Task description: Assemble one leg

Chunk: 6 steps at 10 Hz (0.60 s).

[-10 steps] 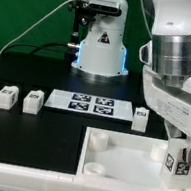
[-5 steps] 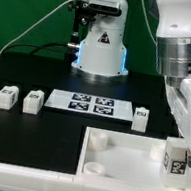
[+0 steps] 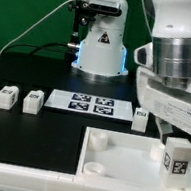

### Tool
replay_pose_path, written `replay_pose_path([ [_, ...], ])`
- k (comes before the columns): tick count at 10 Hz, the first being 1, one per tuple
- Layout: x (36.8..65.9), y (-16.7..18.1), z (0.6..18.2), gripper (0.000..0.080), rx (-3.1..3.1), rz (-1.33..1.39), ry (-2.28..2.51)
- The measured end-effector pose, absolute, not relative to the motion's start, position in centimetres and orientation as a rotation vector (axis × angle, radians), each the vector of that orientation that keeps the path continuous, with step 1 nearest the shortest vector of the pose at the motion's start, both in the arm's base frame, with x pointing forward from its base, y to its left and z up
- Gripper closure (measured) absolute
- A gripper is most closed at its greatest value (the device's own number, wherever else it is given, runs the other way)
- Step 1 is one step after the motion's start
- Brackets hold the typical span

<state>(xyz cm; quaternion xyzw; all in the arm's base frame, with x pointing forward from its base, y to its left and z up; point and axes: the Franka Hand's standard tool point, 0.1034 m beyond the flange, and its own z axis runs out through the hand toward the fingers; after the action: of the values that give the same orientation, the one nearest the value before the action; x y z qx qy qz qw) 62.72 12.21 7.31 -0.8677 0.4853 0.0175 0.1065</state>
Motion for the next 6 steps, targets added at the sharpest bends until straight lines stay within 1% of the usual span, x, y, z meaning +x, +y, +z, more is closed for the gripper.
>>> replay_pose_path([
  [5, 62.74, 11.91, 7.23, 0.015, -2.862, -0.039, 0.683],
  [6, 62.98, 11.63, 7.3, 0.015, -2.945, -0.076, 0.403],
])
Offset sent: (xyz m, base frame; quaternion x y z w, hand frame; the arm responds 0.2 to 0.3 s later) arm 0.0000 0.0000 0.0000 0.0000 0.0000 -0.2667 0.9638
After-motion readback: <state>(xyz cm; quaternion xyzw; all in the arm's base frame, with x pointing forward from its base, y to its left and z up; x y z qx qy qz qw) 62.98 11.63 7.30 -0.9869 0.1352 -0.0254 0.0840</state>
